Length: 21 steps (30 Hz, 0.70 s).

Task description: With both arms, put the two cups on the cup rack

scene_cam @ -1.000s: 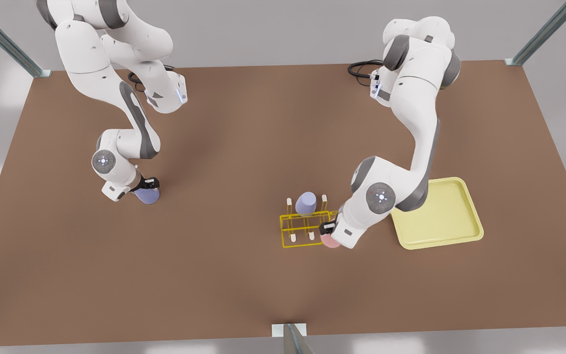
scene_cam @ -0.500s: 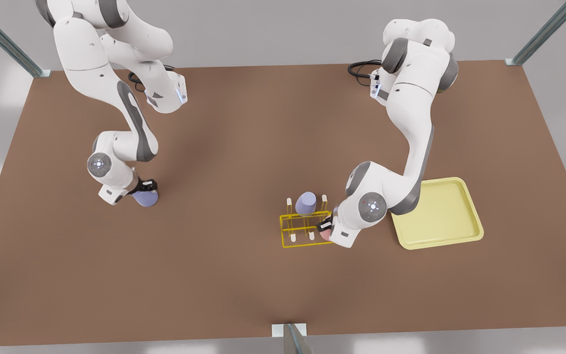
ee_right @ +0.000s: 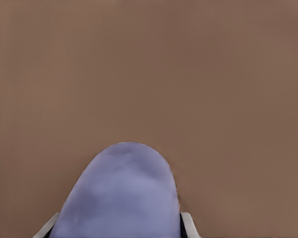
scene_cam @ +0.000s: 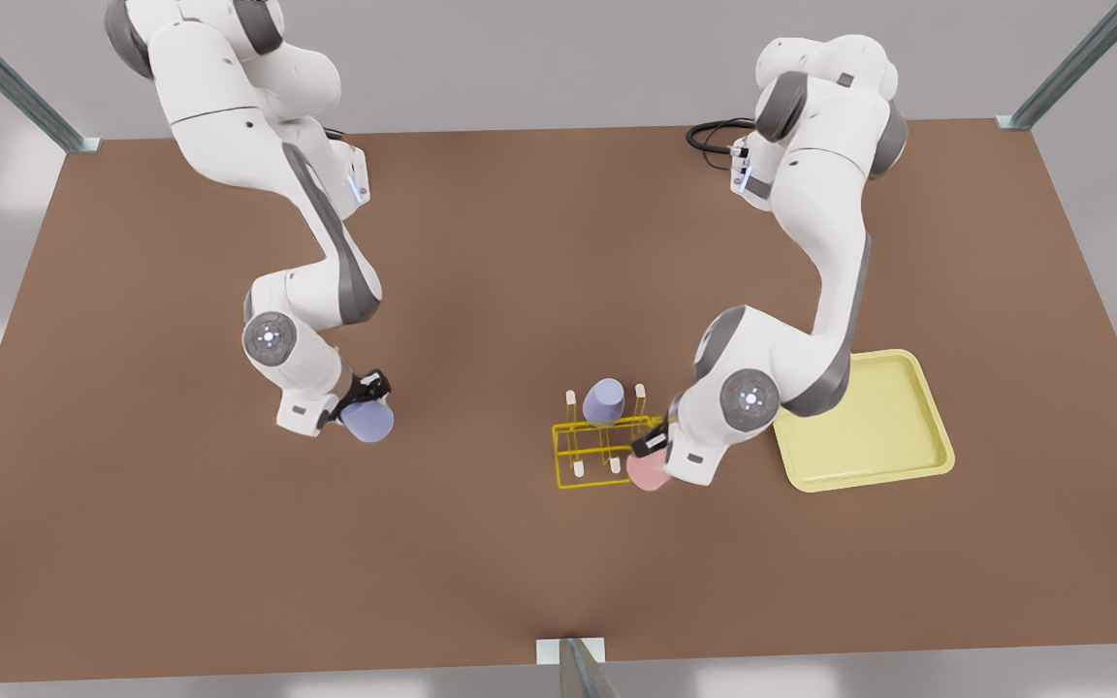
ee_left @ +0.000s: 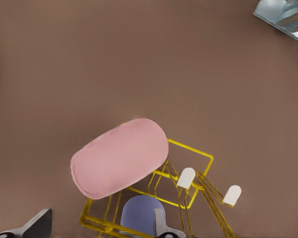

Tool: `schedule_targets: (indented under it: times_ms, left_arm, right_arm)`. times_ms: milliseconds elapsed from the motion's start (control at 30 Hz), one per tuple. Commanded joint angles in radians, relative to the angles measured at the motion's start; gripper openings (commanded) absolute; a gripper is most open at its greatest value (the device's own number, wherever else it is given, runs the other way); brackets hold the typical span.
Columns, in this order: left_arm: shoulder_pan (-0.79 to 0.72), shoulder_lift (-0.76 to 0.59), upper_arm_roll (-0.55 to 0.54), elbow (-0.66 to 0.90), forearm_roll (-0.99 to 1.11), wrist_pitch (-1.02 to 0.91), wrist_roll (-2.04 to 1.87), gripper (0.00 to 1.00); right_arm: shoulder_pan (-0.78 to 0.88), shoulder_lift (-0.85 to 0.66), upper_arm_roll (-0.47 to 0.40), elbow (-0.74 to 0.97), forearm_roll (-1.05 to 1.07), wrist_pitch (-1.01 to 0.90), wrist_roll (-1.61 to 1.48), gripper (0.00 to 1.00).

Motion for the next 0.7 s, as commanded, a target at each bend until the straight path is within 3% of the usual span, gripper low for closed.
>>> schedule_targets:
  times_ms: [0,167,200,233,267,433,667]
  left_arm:
    - [0.018,-0.059,0.042,0.039,0.008,-0.173,-0.046,1.0]
    - [0.254,-0.221,0.091,0.039,0.157,-0.506,0.701,1.0]
    - [0.291,-0.339,0.09,-0.124,0.165,-0.428,0.84,1.0]
    - [0.29,-0.542,0.088,-0.447,0.185,-0.193,0.88,1.0]
    - [0.288,-0.577,0.087,-0.515,0.183,-0.139,0.897,1.0]
    - [0.279,-0.561,0.045,-0.496,0.091,-0.158,0.89,1.0]
    - [0.282,-0.518,0.045,-0.476,-0.002,-0.106,0.89,1.0]
  right_arm:
    - [0.054,0.025,0.0,0.063,0.015,-0.061,0.001,0.77]
    - [0.117,0.078,0.0,0.227,0.046,-0.082,-0.003,0.77]
    - [0.124,0.101,0.0,0.276,0.045,-0.087,-0.003,0.77]
    - [0.128,0.124,0.002,0.322,0.046,-0.095,-0.003,0.77]
    - [0.136,0.149,0.002,0.375,0.057,-0.104,-0.003,0.77]
    - [0.199,0.335,0.004,0.683,0.098,-0.168,0.026,0.78]
    - [0.223,0.488,0.04,0.928,0.137,-0.168,0.052,0.78]
